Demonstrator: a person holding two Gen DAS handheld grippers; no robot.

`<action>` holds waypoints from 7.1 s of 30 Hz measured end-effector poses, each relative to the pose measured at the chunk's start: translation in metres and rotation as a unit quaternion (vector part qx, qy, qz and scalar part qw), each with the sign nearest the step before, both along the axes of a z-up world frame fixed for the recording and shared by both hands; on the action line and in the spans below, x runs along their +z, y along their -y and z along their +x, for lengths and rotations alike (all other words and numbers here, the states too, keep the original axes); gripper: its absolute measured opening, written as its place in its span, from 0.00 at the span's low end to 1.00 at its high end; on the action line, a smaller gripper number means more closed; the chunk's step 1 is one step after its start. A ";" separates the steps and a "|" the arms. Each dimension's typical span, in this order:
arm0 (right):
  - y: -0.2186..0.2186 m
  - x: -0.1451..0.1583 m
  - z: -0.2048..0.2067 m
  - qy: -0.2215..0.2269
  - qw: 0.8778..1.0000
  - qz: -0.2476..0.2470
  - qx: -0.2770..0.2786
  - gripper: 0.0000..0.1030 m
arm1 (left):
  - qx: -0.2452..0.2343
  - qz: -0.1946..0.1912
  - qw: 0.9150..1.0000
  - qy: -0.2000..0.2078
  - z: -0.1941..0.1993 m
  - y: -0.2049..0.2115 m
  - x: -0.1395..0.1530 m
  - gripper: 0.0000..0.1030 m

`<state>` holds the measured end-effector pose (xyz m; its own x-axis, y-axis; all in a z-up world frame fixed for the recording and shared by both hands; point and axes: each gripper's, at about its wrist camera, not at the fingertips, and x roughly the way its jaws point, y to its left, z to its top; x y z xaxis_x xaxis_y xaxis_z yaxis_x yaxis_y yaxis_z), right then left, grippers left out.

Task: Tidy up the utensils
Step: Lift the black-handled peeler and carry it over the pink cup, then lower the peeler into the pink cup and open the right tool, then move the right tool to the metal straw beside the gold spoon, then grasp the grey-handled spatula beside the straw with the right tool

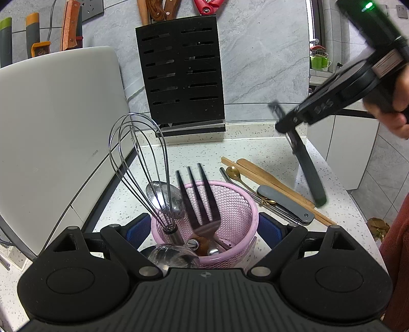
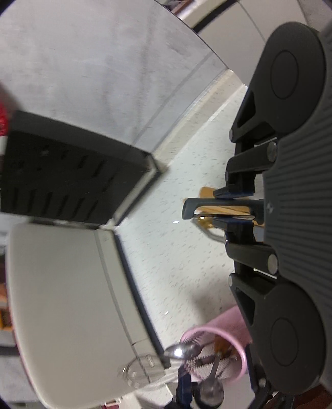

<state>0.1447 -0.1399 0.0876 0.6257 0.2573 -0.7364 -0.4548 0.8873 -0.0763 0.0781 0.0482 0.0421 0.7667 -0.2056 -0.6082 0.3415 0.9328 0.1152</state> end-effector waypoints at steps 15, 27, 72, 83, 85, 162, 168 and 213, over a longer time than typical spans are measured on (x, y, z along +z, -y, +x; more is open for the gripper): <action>-0.017 0.063 -0.051 0.120 0.989 0.071 0.050 0.13 | 0.000 0.000 1.000 0.000 0.000 0.000 0.000 1.00; -0.039 0.079 -0.074 0.135 0.978 0.128 0.095 0.13 | 0.000 0.000 1.000 0.000 0.000 0.000 0.000 1.00; -0.080 0.032 -0.079 0.084 0.976 0.109 0.166 0.13 | 0.000 0.000 1.000 0.000 0.000 0.001 0.000 1.00; -0.080 0.013 -0.063 0.043 0.982 0.101 0.157 0.13 | 0.000 0.000 1.000 0.001 0.000 0.000 0.000 1.00; -0.079 0.014 -0.060 0.037 0.982 0.106 0.155 0.13 | 0.000 0.000 1.000 0.001 0.000 0.000 0.000 1.00; 0.003 -0.013 0.019 -0.112 0.992 0.052 0.012 0.28 | -0.001 0.000 1.000 0.002 0.000 -0.001 -0.001 1.00; -0.008 -0.044 0.039 -0.176 0.984 0.028 0.002 0.25 | 0.000 0.000 1.000 0.002 0.000 -0.001 -0.001 1.00; -0.037 -0.071 0.057 -0.180 0.983 -0.015 -0.025 0.19 | 0.000 0.000 1.000 0.002 0.000 0.000 -0.001 1.00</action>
<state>0.2018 -0.1033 0.0165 0.3350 0.2073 -0.9191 -0.4140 0.9087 0.0540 0.0779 0.0480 0.0408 0.7689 -0.2054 -0.6055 0.3414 0.9326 0.1172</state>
